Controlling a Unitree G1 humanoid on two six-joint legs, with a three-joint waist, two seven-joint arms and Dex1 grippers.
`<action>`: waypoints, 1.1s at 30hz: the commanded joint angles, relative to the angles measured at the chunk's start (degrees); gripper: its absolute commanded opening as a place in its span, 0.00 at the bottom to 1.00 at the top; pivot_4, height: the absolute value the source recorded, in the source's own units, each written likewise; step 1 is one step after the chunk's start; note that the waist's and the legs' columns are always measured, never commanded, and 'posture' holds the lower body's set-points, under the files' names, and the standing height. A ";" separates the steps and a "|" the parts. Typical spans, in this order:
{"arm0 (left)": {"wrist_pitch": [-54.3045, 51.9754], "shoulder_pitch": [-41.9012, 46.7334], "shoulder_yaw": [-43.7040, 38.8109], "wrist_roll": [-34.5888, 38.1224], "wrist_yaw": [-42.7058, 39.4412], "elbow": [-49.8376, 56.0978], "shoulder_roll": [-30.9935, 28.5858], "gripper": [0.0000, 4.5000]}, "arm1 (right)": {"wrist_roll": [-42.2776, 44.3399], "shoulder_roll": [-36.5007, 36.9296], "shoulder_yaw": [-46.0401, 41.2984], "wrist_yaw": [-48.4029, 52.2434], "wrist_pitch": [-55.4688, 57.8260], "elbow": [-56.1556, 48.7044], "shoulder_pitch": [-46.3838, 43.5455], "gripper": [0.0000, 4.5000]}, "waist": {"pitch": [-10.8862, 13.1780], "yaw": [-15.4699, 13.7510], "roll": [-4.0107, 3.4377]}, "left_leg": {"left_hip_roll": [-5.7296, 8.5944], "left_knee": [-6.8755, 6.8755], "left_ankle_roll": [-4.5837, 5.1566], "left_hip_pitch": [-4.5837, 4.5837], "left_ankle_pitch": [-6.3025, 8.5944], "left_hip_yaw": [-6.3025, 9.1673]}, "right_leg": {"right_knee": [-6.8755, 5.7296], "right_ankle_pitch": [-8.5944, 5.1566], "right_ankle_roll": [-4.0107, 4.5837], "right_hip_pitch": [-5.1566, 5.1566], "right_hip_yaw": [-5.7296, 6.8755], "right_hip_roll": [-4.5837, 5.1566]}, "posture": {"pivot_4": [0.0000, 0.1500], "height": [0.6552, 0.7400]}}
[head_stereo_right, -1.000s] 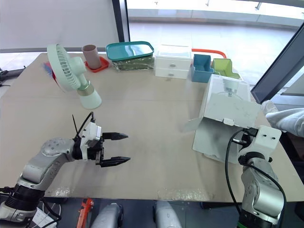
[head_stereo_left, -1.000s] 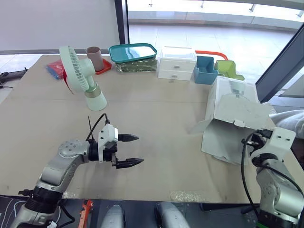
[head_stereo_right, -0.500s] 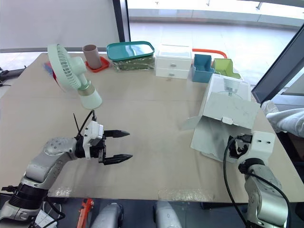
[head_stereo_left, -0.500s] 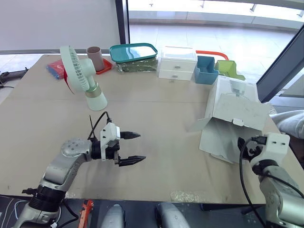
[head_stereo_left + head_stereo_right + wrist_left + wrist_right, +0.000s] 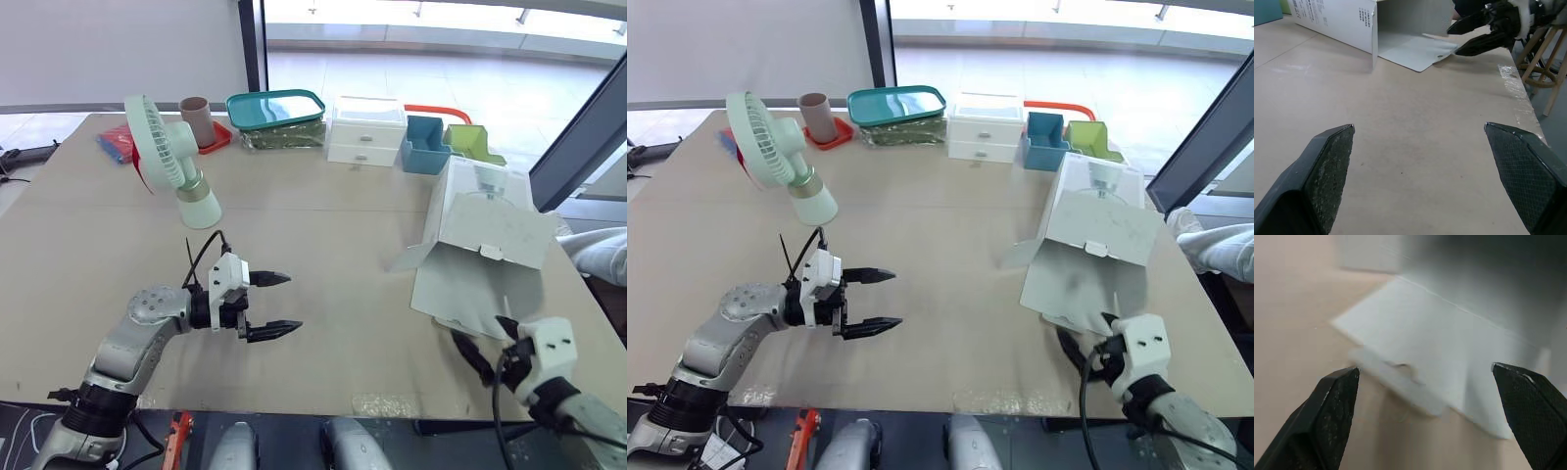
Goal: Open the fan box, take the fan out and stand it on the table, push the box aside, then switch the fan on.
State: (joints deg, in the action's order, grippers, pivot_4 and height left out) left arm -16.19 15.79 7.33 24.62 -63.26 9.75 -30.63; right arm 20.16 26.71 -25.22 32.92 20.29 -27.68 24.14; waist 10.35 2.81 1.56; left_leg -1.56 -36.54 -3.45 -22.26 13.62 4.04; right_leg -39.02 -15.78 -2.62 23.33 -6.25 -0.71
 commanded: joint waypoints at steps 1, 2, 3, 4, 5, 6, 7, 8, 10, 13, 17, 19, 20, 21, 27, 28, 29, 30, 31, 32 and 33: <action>0.74 0.31 -0.87 0.36 -0.06 1.32 -0.45 1.00 | 4.77 3.40 -0.22 11.77 -7.33 -3.67 2.87 0.98 | 0.00 0.16 0.00 | -0.01 -0.01 0.00 0.01 0.00 -0.01 | 0.00 0.01 0.02 0.00 -0.01 -0.01 | 1.00 1.00; 0.78 0.28 -0.95 0.35 0.08 1.27 -0.39 1.00 | 5.69 3.97 0.61 13.87 -8.28 -4.02 2.75 0.98 | 0.00 0.15 0.00 | 0.00 -0.02 0.00 0.04 0.00 -0.05 | 0.00 0.02 0.02 -0.02 -0.05 0.00 | 1.00 1.00; 0.72 0.19 -1.13 0.42 0.40 1.24 -0.24 1.00 | 5.62 4.69 2.03 15.90 -10.41 -4.15 2.08 0.98 | 0.00 0.16 0.01 | 0.01 -0.04 0.00 0.07 0.00 -0.05 | 0.00 0.03 0.01 -0.05 -0.04 0.00 | 1.00 1.00; 0.89 0.10 -1.33 0.41 0.77 1.19 -0.04 1.00 | 5.43 5.22 3.47 17.12 -11.73 -4.21 1.03 0.98 | 0.00 0.19 0.02 | 0.00 -0.05 0.00 0.07 0.00 -0.05 | 0.00 0.04 0.02 -0.06 -0.04 0.00 | 1.00 1.00; 1.10 0.06 -1.64 0.28 1.48 1.05 0.25 1.00 | 5.11 5.43 5.08 17.58 -12.66 -3.97 -0.83 0.98 | 0.00 0.30 0.03 | -0.01 -0.06 0.00 0.10 0.00 -0.05 | 0.00 0.05 0.02 -0.08 -0.04 -0.01 | 1.00 1.00; 1.26 0.05 -1.85 0.17 1.97 0.96 0.44 1.00 | 4.83 5.59 6.17 17.80 -13.42 -3.65 -2.08 0.98 | 0.00 0.31 0.03 | -0.01 -0.06 0.00 0.12 -0.01 -0.05 | 0.00 0.07 0.03 -0.08 -0.04 -0.02 | 1.00 1.00; 1.28 0.06 -2.32 0.21 2.90 0.85 0.87 1.00 | 4.11 5.65 7.53 17.70 -14.09 -2.98 -3.99 0.98 | 0.00 0.28 0.03 | -0.01 -0.07 -0.01 0.12 -0.01 -0.05 | 0.00 0.08 0.04 -0.08 -0.04 -0.02 | 1.00 1.00; 1.25 0.07 -2.62 0.28 3.56 0.79 1.14 1.00 | 3.59 5.68 8.40 17.63 -14.65 -2.44 -5.22 0.98 | 0.00 0.25 0.03 | -0.01 -0.08 -0.01 0.12 -0.01 -0.05 | 0.00 0.08 0.03 -0.09 -0.04 -0.02 | 1.00 1.00; 0.87 0.00 -3.35 0.59 5.05 0.78 1.60 1.00 | 2.98 5.64 10.21 17.20 -15.00 -1.49 -7.79 0.98 | 0.00 0.01 0.04 | 0.01 -0.08 -0.01 0.07 -0.01 -0.04 | 0.00 0.08 0.02 -0.08 -0.04 -0.01 | 1.00 1.00; 0.70 -2.23 -6.16 0.35 10.26 2.23 2.67 1.00 | 1.99 4.23 16.76 17.20 -14.95 2.29 -17.74 0.98 | 0.04 0.27 0.12 | 0.00 -0.09 -0.01 0.07 0.00 -0.04 | 0.01 0.08 0.02 -0.07 -0.05 0.00 | 1.00 1.00; 0.71 -5.14 -8.57 -0.09 15.71 4.54 3.96 1.00 | 0.71 3.48 21.71 18.78 -16.35 7.46 -24.54 0.98 | 0.04 0.01 0.11 | -0.02 -0.07 -0.01 0.09 -0.01 0.02 | 0.01 0.13 0.08 -0.08 0.00 -0.02 | 1.00 1.00; 1.07 -6.52 -9.76 -0.30 18.11 5.43 4.43 1.00 | -0.20 2.88 23.59 18.51 -16.66 10.25 -28.16 0.98 | 0.05 -0.10 0.13 | -0.01 -0.07 -0.01 0.03 0.00 0.04 | 0.02 0.15 0.13 -0.07 0.02 0.01 | 1.00 1.00; 1.57 -6.98 -10.49 -0.84 19.74 5.65 4.92 1.00 | -0.39 2.57 24.29 18.48 -16.87 11.36 -29.81 0.98 | 0.05 -0.22 0.13 | 0.04 -0.07 0.00 0.01 0.01 0.03 | 0.02 0.20 0.22 -0.07 0.02 0.07 | 1.00 1.00; 2.20 -7.33 -11.81 -1.17 22.19 5.77 5.95 1.00 | -0.61 2.00 24.89 18.20 -17.02 12.40 -31.81 0.98 | 0.05 -0.20 0.13 | 0.07 -0.08 0.00 -0.02 0.01 0.04 | 0.02 0.28 0.35 -0.06 0.03 0.09 | 1.00 1.00; 4.19 -10.60 -16.18 -3.52 32.35 8.73 9.85 1.00 | -0.32 -0.45 27.56 18.44 -17.00 16.15 -39.58 0.98 | 0.05 -0.10 0.15 | 0.00 -0.10 0.00 0.01 0.01 0.07 | 0.02 0.34 0.40 -0.06 0.06 0.04 | 1.00 1.00; 4.73 -11.37 -16.25 -4.22 33.41 9.58 10.24 1.00 | -0.30 -0.55 27.77 18.78 -17.18 16.71 -40.12 0.98 | 0.05 -0.10 0.15 | 0.00 -0.09 0.00 0.01 0.01 0.11 | 0.02 0.34 0.40 -0.07 0.09 0.03 | 1.00 1.00; 5.12 -11.91 -16.26 -4.71 34.20 10.18 10.46 1.00 | -0.32 -0.63 27.90 19.02 -17.33 17.11 -40.47 0.98 | 0.05 -0.12 0.14 | 0.00 -0.08 0.00 0.00 0.01 0.11 | 0.02 0.34 0.40 -0.07 0.10 0.03 | 1.00 1.00; 5.24 -12.89 -16.38 -5.33 35.96 11.46 11.21 1.00 | -0.04 -0.78 28.00 19.52 -17.32 17.80 -41.06 0.98 | 0.05 -0.12 0.14 | 0.03 -0.08 0.00 -0.02 0.01 0.11 | 0.02 0.34 0.40 -0.07 0.10 0.06 | 1.00 1.00; 5.63 -13.99 -16.77 -6.48 38.73 13.11 12.41 1.00 | 0.41 -0.77 28.19 20.35 -17.21 18.34 -41.60 0.98 | 0.05 -0.12 0.15 | 0.03 -0.09 0.00 -0.04 0.01 0.11 | 0.03 0.34 0.39 -0.07 0.10 0.08 | 1.00 1.00; 5.83 -14.72 -17.02 -7.24 40.67 14.25 13.26 1.00 | 0.73 -0.77 28.30 20.95 -17.13 18.70 -41.96 0.98 | 0.05 -0.13 0.15 | 0.03 -0.09 0.00 -0.05 0.01 0.11 | 0.03 0.34 0.39 -0.06 0.09 0.09 | 1.00 1.00; 5.88 -15.32 -17.31 -8.57 43.19 15.58 14.30 1.00 | 0.95 -0.65 28.26 21.50 -17.05 19.15 -42.31 0.98 | 0.05 -0.14 0.15 | 0.05 -0.10 0.00 -0.05 0.01 0.10 | 0.04 0.35 0.38 -0.07 0.08 0.12 | 1.00 1.00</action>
State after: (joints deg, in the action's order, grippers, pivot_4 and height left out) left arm -11.83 0.58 -8.66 17.74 -23.60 21.23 -16.75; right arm 19.94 26.01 3.19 53.32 4.03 -8.00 -17.04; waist 10.40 2.67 1.71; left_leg -1.51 -36.65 -3.45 -22.31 13.63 4.15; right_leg -38.98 -15.42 -2.24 23.26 -6.16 -0.60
